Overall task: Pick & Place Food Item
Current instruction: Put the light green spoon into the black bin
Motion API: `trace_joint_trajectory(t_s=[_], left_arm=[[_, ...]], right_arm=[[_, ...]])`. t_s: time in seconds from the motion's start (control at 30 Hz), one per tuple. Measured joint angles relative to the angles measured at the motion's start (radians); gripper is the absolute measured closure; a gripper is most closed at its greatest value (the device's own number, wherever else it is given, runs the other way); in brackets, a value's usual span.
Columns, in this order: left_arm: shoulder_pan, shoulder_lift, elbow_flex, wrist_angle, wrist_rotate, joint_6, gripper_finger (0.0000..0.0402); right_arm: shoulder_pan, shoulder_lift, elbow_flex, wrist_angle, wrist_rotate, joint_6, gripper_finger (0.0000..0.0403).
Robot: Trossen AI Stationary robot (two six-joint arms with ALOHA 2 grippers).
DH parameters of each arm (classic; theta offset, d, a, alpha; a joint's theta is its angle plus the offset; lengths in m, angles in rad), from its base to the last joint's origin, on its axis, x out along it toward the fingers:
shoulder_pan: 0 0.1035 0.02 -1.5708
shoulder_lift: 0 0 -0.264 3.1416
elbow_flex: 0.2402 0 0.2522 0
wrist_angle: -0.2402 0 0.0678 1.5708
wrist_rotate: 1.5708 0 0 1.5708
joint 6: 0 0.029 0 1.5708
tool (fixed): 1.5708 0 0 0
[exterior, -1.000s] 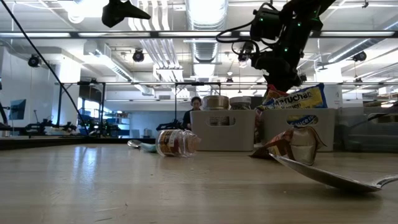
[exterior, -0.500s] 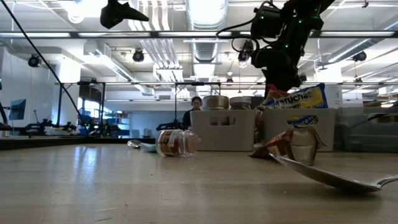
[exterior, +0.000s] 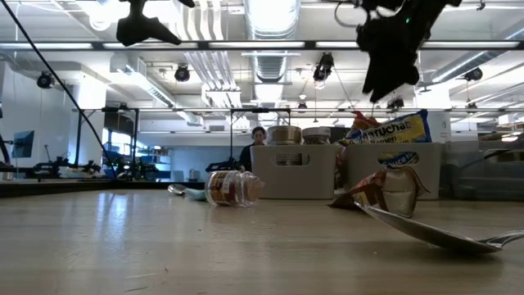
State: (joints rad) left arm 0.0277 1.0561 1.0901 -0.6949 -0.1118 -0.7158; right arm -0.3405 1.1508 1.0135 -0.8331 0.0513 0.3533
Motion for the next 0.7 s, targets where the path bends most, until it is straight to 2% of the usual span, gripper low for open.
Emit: trace_joint_trajectory(t_s=[0.2, 0.4, 0.53, 0.6, 0.7], left_arm=[[0.000, 0.036, 0.000, -0.088, 0.000, -0.048, 0.0071], [0.002, 0.145, 0.000, -0.154, 0.000, -0.099, 0.0071], [0.048, 0.236, 0.000, -0.249, 0.040, -0.498, 0.0071], [0.071, 0.281, 0.000, -0.252, 0.068, -0.583, 0.0071], [0.105, 0.350, 0.000, -0.202, 0.080, -0.614, 0.0071]], right_arm=[[0.015, -0.104, 0.068, 0.003, -0.033, 0.033, 0.0188], [0.046, -0.121, 0.133, 0.006, -0.034, 0.025, 0.0188], [0.066, -0.102, 0.143, 0.005, -0.033, 0.010, 0.0188], [0.077, -0.094, 0.142, 0.004, -0.033, 0.011, 0.0188], [0.096, -0.084, 0.140, 0.002, -0.032, 0.014, 0.0188]])
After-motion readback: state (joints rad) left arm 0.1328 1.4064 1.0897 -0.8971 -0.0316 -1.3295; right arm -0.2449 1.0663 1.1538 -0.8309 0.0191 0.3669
